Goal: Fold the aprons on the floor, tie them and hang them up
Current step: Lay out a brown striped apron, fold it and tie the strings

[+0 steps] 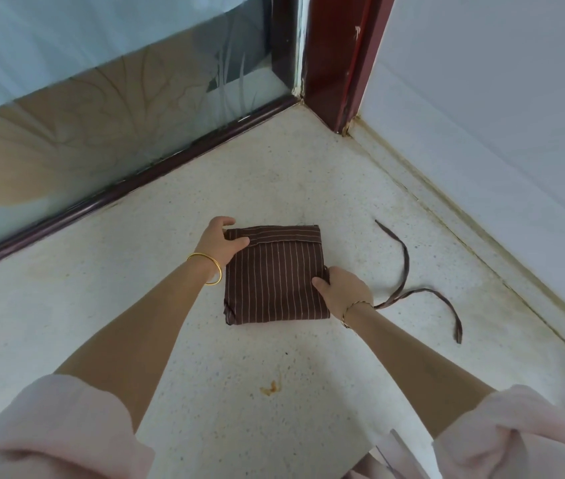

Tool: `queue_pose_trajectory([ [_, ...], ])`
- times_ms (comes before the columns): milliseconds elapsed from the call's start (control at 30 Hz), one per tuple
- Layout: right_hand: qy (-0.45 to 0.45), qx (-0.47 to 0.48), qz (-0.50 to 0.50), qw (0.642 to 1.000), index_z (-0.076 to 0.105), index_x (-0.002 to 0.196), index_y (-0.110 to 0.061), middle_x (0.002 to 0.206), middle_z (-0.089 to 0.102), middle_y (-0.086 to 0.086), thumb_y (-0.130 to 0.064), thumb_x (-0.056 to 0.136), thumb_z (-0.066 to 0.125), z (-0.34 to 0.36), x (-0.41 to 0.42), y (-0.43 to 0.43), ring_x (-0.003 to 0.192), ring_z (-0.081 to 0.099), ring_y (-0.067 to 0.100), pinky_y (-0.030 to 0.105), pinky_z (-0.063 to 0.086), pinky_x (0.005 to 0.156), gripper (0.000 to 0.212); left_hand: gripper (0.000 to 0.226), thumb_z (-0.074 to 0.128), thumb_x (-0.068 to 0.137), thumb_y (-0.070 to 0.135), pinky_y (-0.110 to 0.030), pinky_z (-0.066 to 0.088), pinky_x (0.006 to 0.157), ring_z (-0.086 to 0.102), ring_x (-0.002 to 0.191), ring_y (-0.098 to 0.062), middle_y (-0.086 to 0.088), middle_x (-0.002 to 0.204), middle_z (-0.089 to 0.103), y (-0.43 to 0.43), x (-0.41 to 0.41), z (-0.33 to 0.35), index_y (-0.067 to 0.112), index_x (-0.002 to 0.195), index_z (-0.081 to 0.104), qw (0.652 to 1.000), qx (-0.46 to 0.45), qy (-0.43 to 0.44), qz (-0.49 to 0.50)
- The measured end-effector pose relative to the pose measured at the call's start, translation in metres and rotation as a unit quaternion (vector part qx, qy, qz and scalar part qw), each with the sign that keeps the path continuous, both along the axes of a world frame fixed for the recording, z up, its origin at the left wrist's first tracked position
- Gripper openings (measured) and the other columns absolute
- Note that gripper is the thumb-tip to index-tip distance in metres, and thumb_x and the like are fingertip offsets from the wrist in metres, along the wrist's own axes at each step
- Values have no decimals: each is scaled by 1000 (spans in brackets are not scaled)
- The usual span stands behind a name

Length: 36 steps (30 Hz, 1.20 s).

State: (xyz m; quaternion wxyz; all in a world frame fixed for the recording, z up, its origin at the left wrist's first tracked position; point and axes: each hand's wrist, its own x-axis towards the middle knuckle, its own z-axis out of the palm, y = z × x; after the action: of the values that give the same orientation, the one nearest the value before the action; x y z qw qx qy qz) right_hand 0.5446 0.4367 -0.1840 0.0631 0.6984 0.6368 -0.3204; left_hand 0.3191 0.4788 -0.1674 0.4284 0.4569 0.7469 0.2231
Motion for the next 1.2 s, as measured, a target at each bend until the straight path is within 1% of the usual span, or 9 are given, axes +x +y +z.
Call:
queue_pose_trajectory([
  [200,-27,-16,-35,999,50,91,-16,83,54,0,-47,97,37,-3,-6,6,79,54,18,30,43,67,34,39,61,90,26,-39,49,92,60,95,-27,-10,100,57,-40,-6,-5,3,120,49,986,-20,-69,148],
  [267,-27,-11,-57,998,50,89,-16,76,51,-2,-48,96,38,-4,-9,6,76,54,18,30,42,65,35,24,58,91,32,-35,48,77,56,75,-24,-12,80,53,-62,-10,-6,8,93,55,992,-51,-50,100],
  [400,-8,7,-89,996,50,88,-15,71,49,-3,-47,96,40,-4,-11,0,71,53,18,29,41,60,34,38,53,94,35,-32,41,66,47,57,-21,-7,62,47,-86,0,-8,12,65,42,996,-80,9,25],
  [567,50,44,-105,992,48,87,-15,71,49,-4,-46,95,42,-1,-7,-9,71,52,17,27,38,58,32,24,45,98,32,-27,38,58,49,63,-17,1,70,47,-84,10,-9,8,101,43,991,-56,126,-5],
  [833,-19,48,-61,997,44,91,-17,78,54,-1,-46,94,46,1,-8,-5,73,55,19,30,43,62,30,26,40,99,30,-28,40,60,50,62,-15,2,68,46,-85,20,-3,8,114,38,960,-103,247,-81],
  [900,13,34,-87,996,44,97,-17,83,55,-1,-46,92,51,2,-6,-1,73,56,19,31,45,62,30,33,49,96,29,-29,45,62,54,70,-16,-4,81,54,-86,23,3,6,117,37,954,-83,283,-63],
  [1000,66,19,-114,991,45,103,-19,82,55,-4,-43,89,56,16,6,6,62,57,17,27,44,54,29,35,68,82,19,-35,52,78,57,96,-28,-14,107,56,-82,31,-3,6,111,53,879,171,419,-149],
  [1067,38,17,-86,995,48,105,-22,87,57,-4,-39,88,58,31,15,18,65,59,18,27,45,57,26,33,65,82,15,-44,47,97,53,117,-35,-18,125,55,-76,40,-13,10,114,59,846,271,393,-238],
  [1200,-130,181,-5,975,53,122,-22,116,56,2,-12,81,56,55,23,36,110,49,26,38,39,92,42,53,26,98,39,-46,11,118,4,145,-31,-16,157,8,-69,43,-31,23,148,25,854,119,393,-320],
])
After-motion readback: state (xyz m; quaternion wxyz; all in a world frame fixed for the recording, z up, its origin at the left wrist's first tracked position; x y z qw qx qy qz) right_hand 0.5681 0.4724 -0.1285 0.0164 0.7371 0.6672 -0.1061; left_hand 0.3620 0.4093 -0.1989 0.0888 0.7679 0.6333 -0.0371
